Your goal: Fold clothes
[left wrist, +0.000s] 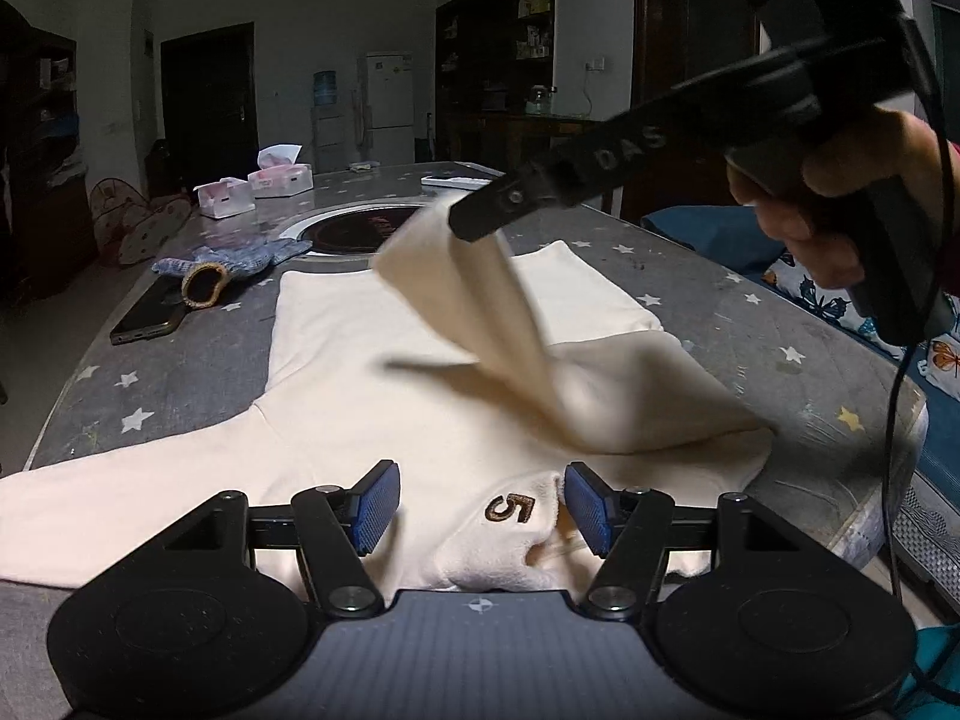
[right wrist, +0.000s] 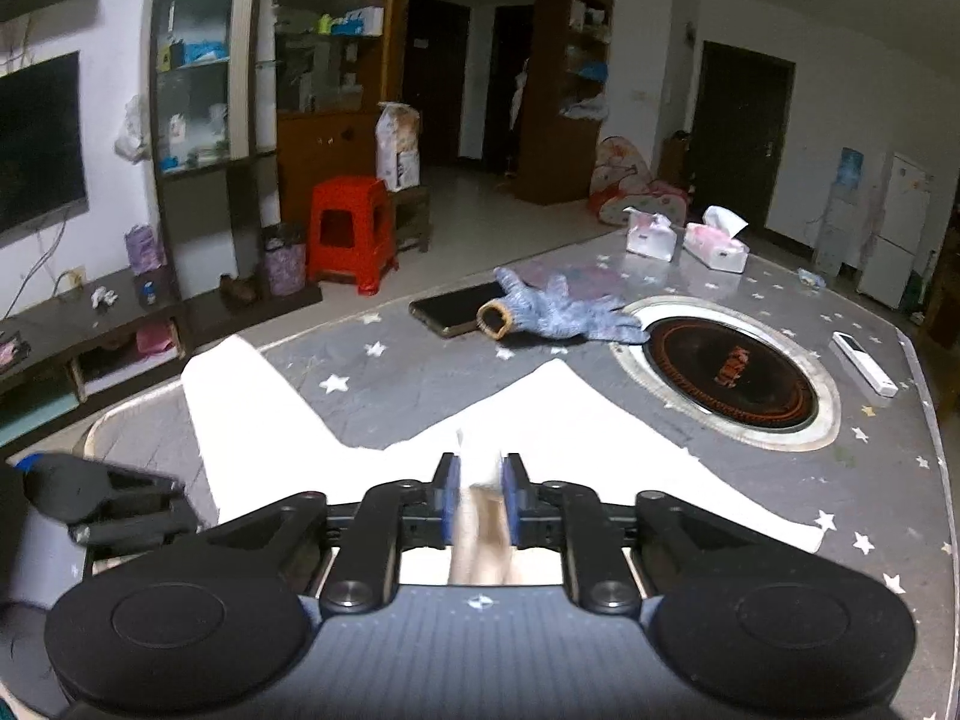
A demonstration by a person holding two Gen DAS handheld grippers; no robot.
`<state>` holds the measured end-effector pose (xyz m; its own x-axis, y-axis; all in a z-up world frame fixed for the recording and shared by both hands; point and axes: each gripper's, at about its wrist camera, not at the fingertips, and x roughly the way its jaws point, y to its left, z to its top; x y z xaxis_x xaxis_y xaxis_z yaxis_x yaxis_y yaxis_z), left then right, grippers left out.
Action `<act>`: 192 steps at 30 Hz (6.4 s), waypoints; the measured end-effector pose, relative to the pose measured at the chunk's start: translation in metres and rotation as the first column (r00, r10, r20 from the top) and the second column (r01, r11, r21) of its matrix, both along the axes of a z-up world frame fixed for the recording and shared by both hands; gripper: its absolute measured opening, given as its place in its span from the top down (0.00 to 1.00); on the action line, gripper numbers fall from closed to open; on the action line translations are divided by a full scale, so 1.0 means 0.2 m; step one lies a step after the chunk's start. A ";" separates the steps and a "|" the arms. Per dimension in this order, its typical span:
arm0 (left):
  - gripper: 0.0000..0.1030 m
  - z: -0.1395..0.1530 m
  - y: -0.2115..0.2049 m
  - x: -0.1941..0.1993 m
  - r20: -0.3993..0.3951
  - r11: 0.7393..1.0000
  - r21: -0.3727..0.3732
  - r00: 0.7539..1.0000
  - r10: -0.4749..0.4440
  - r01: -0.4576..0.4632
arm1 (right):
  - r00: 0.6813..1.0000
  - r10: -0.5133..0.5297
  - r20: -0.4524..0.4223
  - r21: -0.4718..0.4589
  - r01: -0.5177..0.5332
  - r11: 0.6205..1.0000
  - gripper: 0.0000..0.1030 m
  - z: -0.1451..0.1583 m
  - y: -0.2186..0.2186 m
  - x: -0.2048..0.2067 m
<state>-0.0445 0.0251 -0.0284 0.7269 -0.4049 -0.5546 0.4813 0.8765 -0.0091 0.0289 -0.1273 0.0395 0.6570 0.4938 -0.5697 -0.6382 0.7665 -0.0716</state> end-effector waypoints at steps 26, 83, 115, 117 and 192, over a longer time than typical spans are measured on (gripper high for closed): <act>0.37 -0.05 0.02 0.06 -0.074 1.000 0.025 0.997 -0.015 0.017 | 0.956 -0.098 -0.278 -0.116 0.068 0.991 0.48 -0.35 -0.50 -0.28; 0.89 0.03 0.06 0.16 -0.145 0.994 -0.006 0.983 0.111 -0.113 | 0.989 0.081 -0.122 -0.233 -0.108 0.966 0.94 -0.32 -0.52 -0.40; 0.44 0.01 -0.05 0.28 -0.106 0.997 -0.044 0.992 0.063 -0.068 | 0.962 -0.248 -0.117 0.028 0.253 0.967 0.25 -0.34 -0.67 0.05; 0.43 0.01 -0.05 0.27 -0.101 0.996 -0.050 0.992 0.072 -0.078 | 0.949 -0.293 -0.112 0.038 0.299 0.954 0.23 -0.35 -0.70 0.08; 0.00 -0.08 1.00 0.29 -0.186 0.646 -0.082 0.648 0.738 -0.759 | 0.972 -0.081 -0.222 0.027 0.090 0.996 0.17 -0.31 -0.24 0.05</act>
<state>0.0142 0.2248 -0.0434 0.7456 0.1671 -0.6451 -0.3538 0.9196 -0.1708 0.0389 -0.1743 -0.0224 0.5577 0.4647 -0.6877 -0.5670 0.8184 0.0932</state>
